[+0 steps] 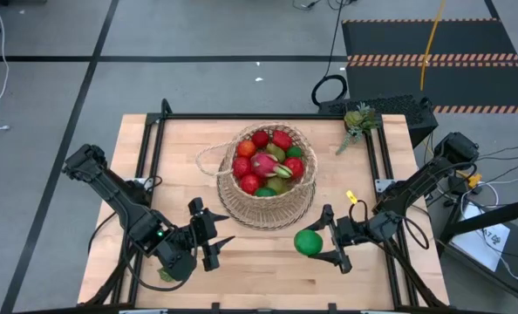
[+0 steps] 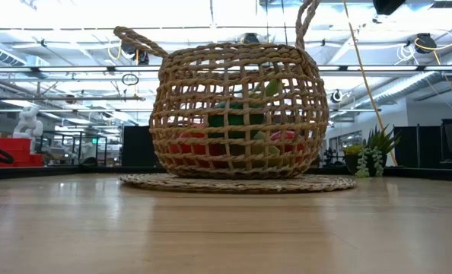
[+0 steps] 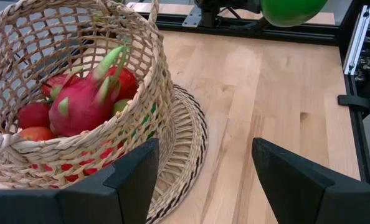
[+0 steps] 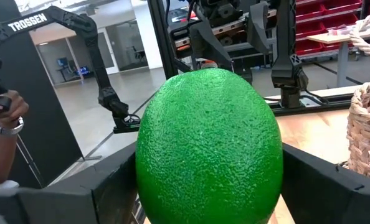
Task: Build produce basket
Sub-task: Put the green lime into the basket
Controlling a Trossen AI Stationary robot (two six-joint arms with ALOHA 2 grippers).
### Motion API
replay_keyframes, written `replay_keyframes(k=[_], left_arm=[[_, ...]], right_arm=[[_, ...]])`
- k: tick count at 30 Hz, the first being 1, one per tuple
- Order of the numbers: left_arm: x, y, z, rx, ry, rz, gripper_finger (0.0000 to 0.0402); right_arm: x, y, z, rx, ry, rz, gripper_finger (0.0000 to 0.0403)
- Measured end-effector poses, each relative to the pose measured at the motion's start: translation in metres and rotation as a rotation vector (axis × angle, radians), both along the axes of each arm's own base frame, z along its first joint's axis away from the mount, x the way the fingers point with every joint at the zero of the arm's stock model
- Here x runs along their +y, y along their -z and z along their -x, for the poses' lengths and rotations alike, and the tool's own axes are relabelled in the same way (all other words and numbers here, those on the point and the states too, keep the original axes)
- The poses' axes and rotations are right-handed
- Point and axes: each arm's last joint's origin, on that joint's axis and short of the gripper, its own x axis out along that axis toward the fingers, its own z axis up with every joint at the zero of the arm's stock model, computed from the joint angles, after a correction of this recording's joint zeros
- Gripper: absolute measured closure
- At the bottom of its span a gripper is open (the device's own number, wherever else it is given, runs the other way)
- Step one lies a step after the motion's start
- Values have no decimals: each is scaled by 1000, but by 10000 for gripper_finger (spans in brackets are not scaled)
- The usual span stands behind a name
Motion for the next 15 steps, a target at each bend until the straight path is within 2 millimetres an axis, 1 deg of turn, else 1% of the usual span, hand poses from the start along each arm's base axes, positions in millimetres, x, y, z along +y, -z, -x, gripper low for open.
replay_keyframes(k=[10, 15], left_arm=[[1, 0, -1, 1, 0, -4, 144], [4, 0, -3, 15, 9, -41, 144]], right_arm=[[0, 0, 0, 0, 4, 1, 80], [-6, 0, -4, 1, 104, -2, 80]])
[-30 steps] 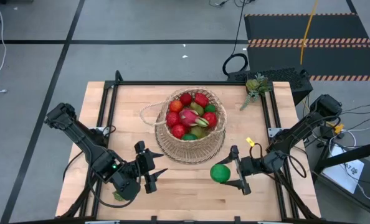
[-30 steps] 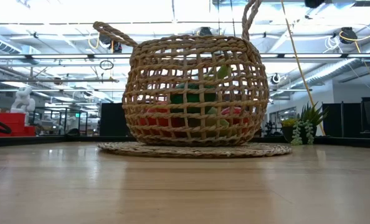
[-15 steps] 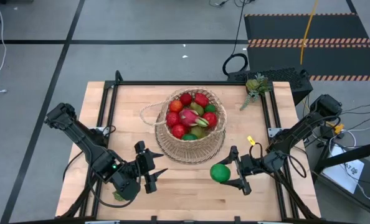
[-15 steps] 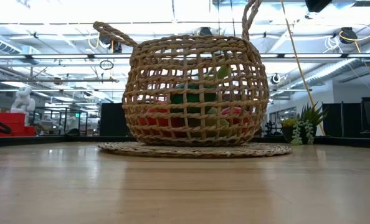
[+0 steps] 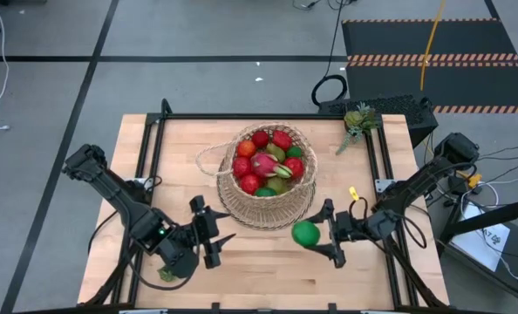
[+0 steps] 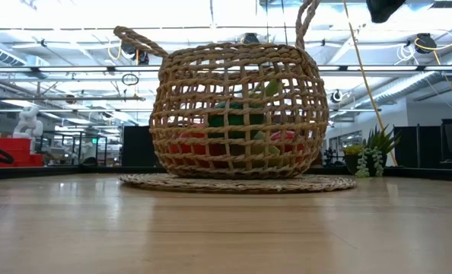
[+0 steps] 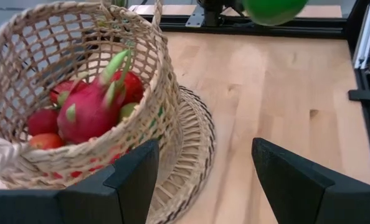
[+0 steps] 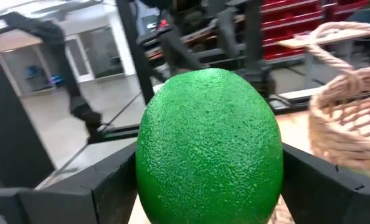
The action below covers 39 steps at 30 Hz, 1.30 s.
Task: Build produce basket
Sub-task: Put the green lime into the basket, then put the grapes into the basket
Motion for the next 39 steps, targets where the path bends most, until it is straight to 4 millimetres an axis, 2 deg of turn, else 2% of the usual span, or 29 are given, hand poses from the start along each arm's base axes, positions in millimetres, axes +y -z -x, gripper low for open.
replay_keyframes(k=[4, 9, 15, 20, 23, 26, 32, 39], left_arm=[[4, 0, -3, 16, 10, -41, 144], [11, 0, -8, 42, 24, -105, 144], [17, 0, -11, 55, 24, -135, 144], [17, 0, -12, 52, 14, -122, 144], [17, 0, -12, 53, 16, -108, 144], [16, 1, -11, 61, 31, -94, 144], [16, 1, -11, 66, 40, -78, 144], [16, 1, -12, 60, 31, -64, 144]], right_arm=[[-11, -8, -9, -49, 76, -18, 80], [-26, -47, -35, -77, 188, 98, 80], [-56, -111, -67, 129, 321, 277, 80], [-84, -139, -86, 303, 420, 307, 80], [-97, -143, -91, 409, 460, 320, 80], [-106, -135, -94, 519, 486, 342, 80], [-119, -129, -91, 606, 531, 339, 79], [-123, -126, -89, 659, 520, 403, 36]])
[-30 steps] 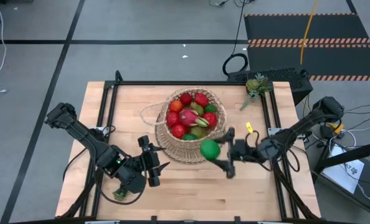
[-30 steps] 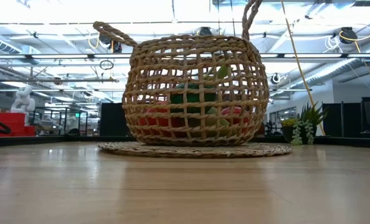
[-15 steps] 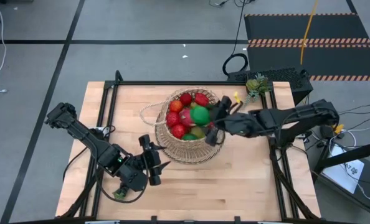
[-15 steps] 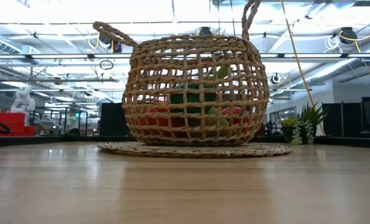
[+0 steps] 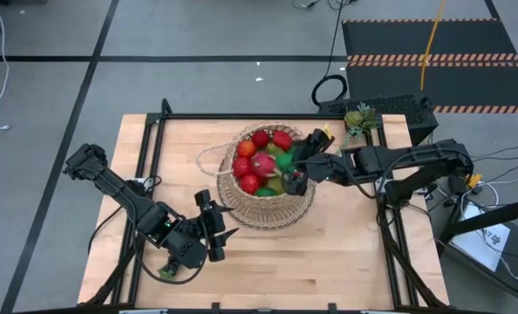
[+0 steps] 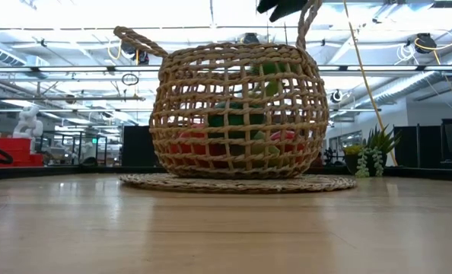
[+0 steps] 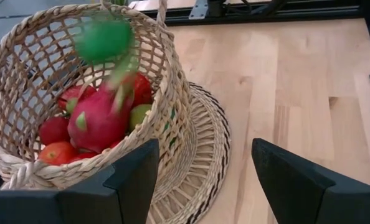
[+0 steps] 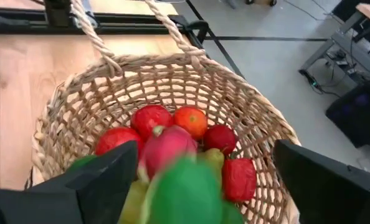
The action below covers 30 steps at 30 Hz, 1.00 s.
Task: Build produce basket
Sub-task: Put the grapes into the basket
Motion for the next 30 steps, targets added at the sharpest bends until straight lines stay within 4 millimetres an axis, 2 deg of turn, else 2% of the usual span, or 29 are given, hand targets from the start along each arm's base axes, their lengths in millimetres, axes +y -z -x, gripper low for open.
replay_keyframes(k=[5, 7, 13, 16, 19, 23, 27, 30], left_arm=[[0, 0, 0, -3, -4, 7, 144], [0, 0, 0, -2, -4, 6, 144], [-3, 3, 7, 33, -5, 4, 144], [-4, 6, 13, 65, -26, 13, 144], [-6, 10, 21, 99, -58, 40, 144], [-15, 17, 36, 164, -80, 104, 144], [-28, 26, 50, 179, -89, 169, 144], [-36, 38, 62, 221, -101, 242, 144]], right_arm=[[0, -11, 2, -80, -15, 4, 9], [8, -19, 8, -128, -43, -5, 7], [55, -38, 27, -259, -239, -69, 9], [86, -37, 37, -255, -357, -85, 9], [116, -28, 48, -235, -463, -101, 9], [148, -6, 65, -262, -491, -88, 10], [171, 17, 81, -285, -534, -79, 10], [180, 33, 89, -281, -580, -77, 10]])
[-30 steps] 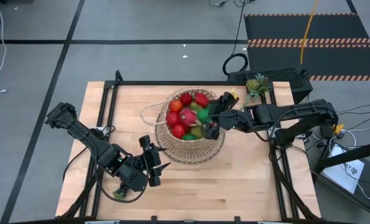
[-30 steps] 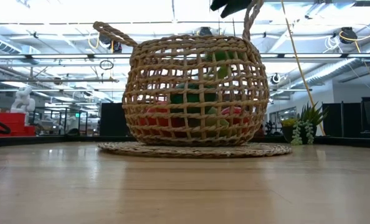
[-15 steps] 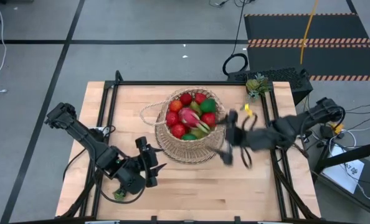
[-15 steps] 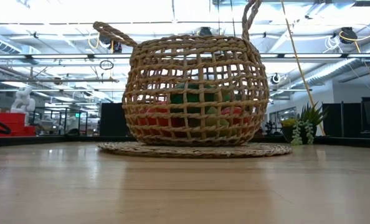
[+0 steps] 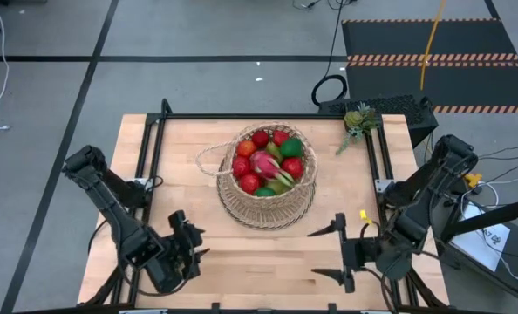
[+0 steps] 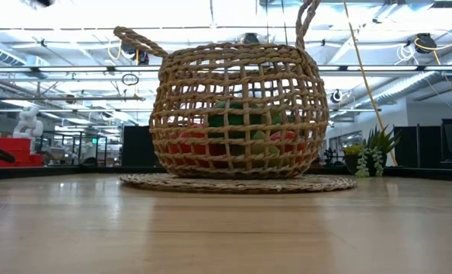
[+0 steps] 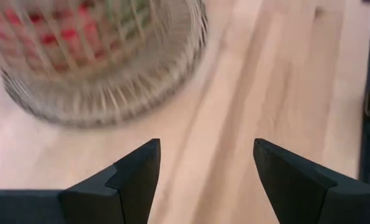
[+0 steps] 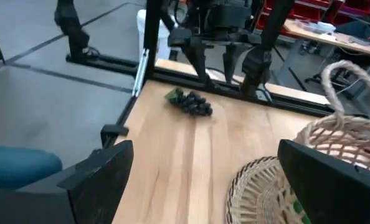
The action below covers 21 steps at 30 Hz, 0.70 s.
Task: Build produce basket
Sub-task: Put the grapes into the basket
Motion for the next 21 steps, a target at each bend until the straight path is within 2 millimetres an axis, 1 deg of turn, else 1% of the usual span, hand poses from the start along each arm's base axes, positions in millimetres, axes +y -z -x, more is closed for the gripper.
replay_keyframes(k=[5, 11, 16, 21], left_arm=[[-9, 21, 19, 87, -47, 112, 144], [-19, 44, 42, 254, -172, 300, 144], [-29, 54, 58, 306, -205, 375, 144], [-35, 61, 77, 392, -234, 409, 144]], right_arm=[[2, 21, 5, 28, -22, 54, 10], [0, 37, 7, 62, -26, 100, 10], [-2, 44, 8, 77, -27, 118, 10], [-2, 44, 8, 79, -27, 120, 10]])
